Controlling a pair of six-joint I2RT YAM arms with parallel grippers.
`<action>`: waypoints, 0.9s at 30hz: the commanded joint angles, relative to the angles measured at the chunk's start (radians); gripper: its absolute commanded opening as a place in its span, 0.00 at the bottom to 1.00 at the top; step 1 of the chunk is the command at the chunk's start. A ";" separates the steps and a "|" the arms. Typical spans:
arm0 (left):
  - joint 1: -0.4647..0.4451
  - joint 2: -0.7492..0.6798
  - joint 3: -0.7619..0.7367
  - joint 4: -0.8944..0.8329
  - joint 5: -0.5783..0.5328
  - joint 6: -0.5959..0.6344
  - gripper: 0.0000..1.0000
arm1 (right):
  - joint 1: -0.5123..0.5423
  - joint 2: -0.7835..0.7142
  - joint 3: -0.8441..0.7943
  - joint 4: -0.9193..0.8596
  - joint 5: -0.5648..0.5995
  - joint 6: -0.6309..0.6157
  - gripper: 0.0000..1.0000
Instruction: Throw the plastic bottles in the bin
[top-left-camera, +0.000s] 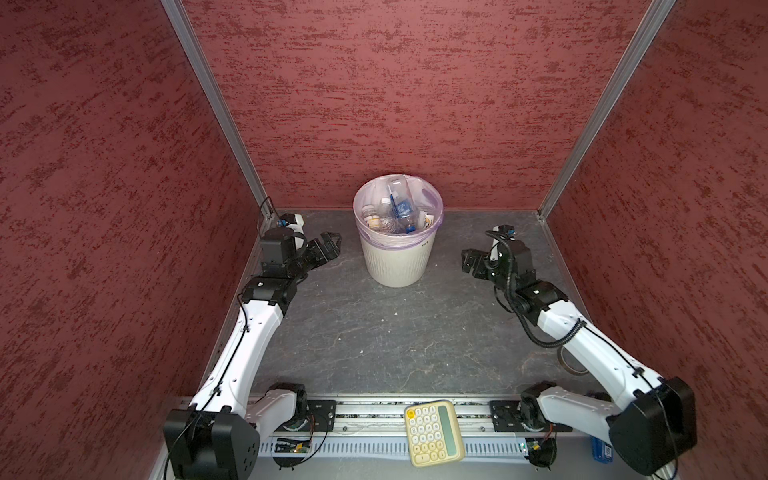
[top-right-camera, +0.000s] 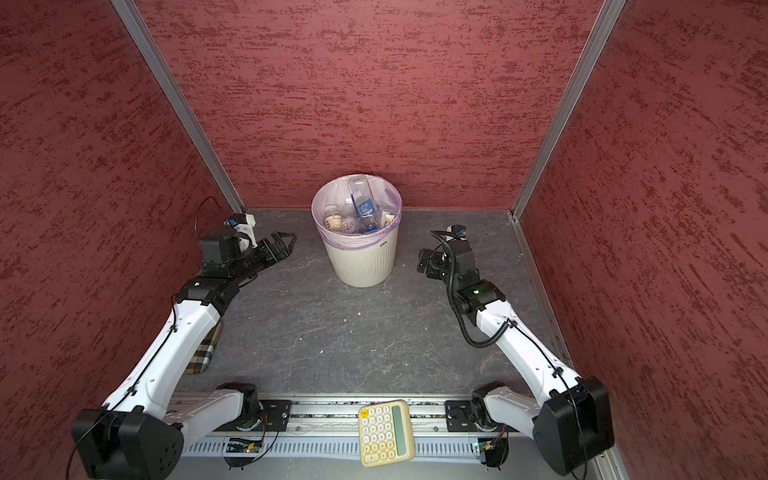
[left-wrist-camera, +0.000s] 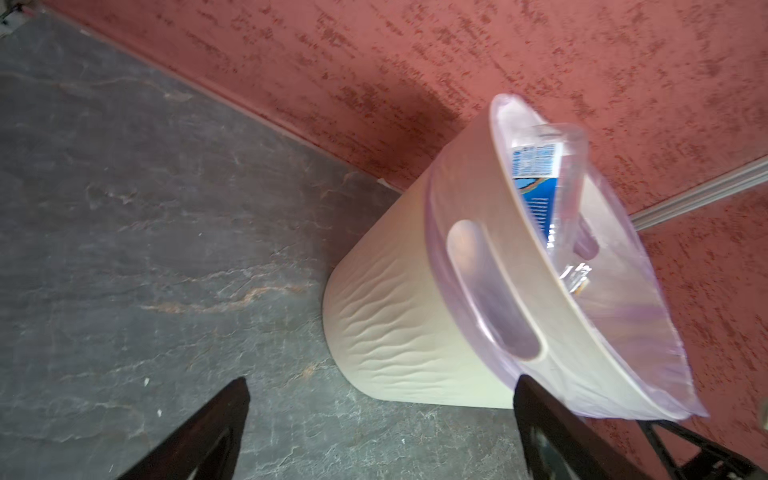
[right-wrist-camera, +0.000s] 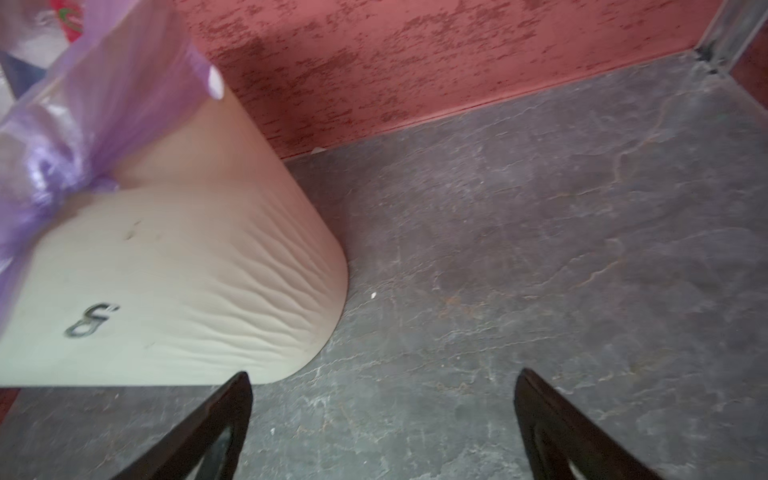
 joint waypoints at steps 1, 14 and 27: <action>0.014 -0.009 -0.029 0.028 -0.031 0.029 0.99 | -0.051 0.023 0.042 -0.040 0.064 -0.013 0.99; 0.016 -0.060 -0.194 0.250 -0.155 0.215 0.99 | -0.176 0.017 -0.037 0.084 0.090 -0.033 0.99; 0.077 -0.039 -0.503 0.672 -0.261 0.463 0.99 | -0.191 -0.003 -0.306 0.521 0.106 -0.225 0.99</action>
